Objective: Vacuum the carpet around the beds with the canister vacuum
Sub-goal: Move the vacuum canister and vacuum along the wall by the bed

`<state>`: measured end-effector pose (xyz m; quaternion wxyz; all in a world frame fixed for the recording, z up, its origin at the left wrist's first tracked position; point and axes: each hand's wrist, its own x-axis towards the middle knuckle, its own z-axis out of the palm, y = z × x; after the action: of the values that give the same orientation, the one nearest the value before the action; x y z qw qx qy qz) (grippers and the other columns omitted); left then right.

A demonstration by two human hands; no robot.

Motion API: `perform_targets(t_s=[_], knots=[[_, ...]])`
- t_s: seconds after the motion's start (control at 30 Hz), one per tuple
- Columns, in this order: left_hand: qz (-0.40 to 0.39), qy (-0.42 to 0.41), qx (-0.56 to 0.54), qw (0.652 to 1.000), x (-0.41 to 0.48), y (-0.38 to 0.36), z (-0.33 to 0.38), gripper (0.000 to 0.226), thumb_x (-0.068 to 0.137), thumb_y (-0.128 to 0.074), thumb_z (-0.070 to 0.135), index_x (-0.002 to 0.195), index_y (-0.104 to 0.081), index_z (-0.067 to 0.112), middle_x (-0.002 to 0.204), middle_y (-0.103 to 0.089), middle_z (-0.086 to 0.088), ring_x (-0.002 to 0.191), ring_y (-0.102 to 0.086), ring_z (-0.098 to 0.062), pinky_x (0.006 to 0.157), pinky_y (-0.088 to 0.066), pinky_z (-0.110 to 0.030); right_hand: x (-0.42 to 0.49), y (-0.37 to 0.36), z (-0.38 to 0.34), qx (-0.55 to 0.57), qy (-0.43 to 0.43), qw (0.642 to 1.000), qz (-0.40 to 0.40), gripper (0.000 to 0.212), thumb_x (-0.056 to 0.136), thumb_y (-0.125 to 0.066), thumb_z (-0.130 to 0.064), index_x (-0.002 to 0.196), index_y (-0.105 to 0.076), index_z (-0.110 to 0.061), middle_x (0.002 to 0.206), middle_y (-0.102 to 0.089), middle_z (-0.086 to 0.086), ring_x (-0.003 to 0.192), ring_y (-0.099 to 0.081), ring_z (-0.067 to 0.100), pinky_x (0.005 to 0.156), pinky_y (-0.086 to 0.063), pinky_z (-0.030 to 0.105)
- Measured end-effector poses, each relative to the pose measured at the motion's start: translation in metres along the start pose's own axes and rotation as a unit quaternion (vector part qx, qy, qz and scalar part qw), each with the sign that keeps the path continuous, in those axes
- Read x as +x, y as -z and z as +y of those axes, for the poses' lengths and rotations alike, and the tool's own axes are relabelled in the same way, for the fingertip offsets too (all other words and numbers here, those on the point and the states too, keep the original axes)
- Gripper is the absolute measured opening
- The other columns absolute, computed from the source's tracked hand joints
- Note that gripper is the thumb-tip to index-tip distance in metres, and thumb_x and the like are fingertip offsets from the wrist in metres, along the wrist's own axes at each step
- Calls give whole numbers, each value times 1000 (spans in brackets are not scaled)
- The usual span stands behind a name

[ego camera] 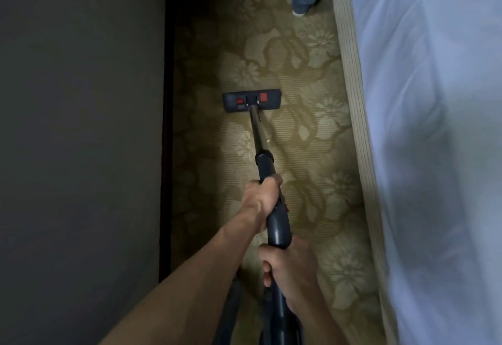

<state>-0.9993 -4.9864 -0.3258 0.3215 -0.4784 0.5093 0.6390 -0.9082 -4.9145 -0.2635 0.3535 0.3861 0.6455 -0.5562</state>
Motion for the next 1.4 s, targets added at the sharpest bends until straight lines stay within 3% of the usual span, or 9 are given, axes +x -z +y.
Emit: perform_targets(t_s=[0.13,0.27,0.63,0.87,1.1,1.2,1.4], knots=[[-4,-8,17,1000,-13,-5,-37,31,87,-66,19,111,-56,1,65,-59,-14,43,-57,-25,57,-54,-38,-20,14,35,1,22,1000,12,18,75,-67,7,66,-57,-5,49,-53,7,41,-48,23,43,-40,30],[-8,-13,26,1000,-28,-12,-85,30,86,-67,19,108,-56,1,68,-59,-16,46,-58,-27,58,-54,-38,-38,32,78,10,16,1000,-1,18,75,-67,7,68,-56,-5,51,-52,8,41,-47,24,43,-39,30],[4,-4,2,1000,-88,-56,-239,18,87,-65,16,96,-59,3,65,-59,-13,52,-57,-26,57,-53,-37,-90,119,214,8,-14,1000,-20,11,74,-69,6,80,-65,-2,50,-54,8,40,-49,25,51,-44,35],[15,10,14,1000,-119,-68,-309,25,90,-65,20,104,-59,1,65,-61,-15,52,-58,-27,55,-52,-36,-122,156,271,-7,-44,998,-39,16,77,-68,8,92,-66,0,51,-53,10,38,-46,24,46,-39,32],[15,34,7,999,-142,-59,-356,29,93,-63,20,114,-57,0,68,-58,-14,51,-56,-25,52,-52,-34,-150,162,314,-7,-74,997,-36,8,71,-67,7,78,-65,4,49,-55,15,35,-47,26,43,-37,31],[22,30,16,999,-149,-55,-375,34,92,-65,23,116,-57,0,64,-61,-14,47,-58,-26,56,-53,-37,-161,164,325,-16,-98,994,-47,20,61,-66,1,80,-63,7,51,-55,18,36,-49,28,43,-38,31],[23,61,8,998,-162,-47,-401,39,88,-67,27,115,-59,1,68,-65,-15,49,-62,-28,59,-56,-38,-183,168,344,-31,-104,993,-53,9,76,-65,8,74,-62,-1,50,-56,13,35,-48,25,41,-38,28]])
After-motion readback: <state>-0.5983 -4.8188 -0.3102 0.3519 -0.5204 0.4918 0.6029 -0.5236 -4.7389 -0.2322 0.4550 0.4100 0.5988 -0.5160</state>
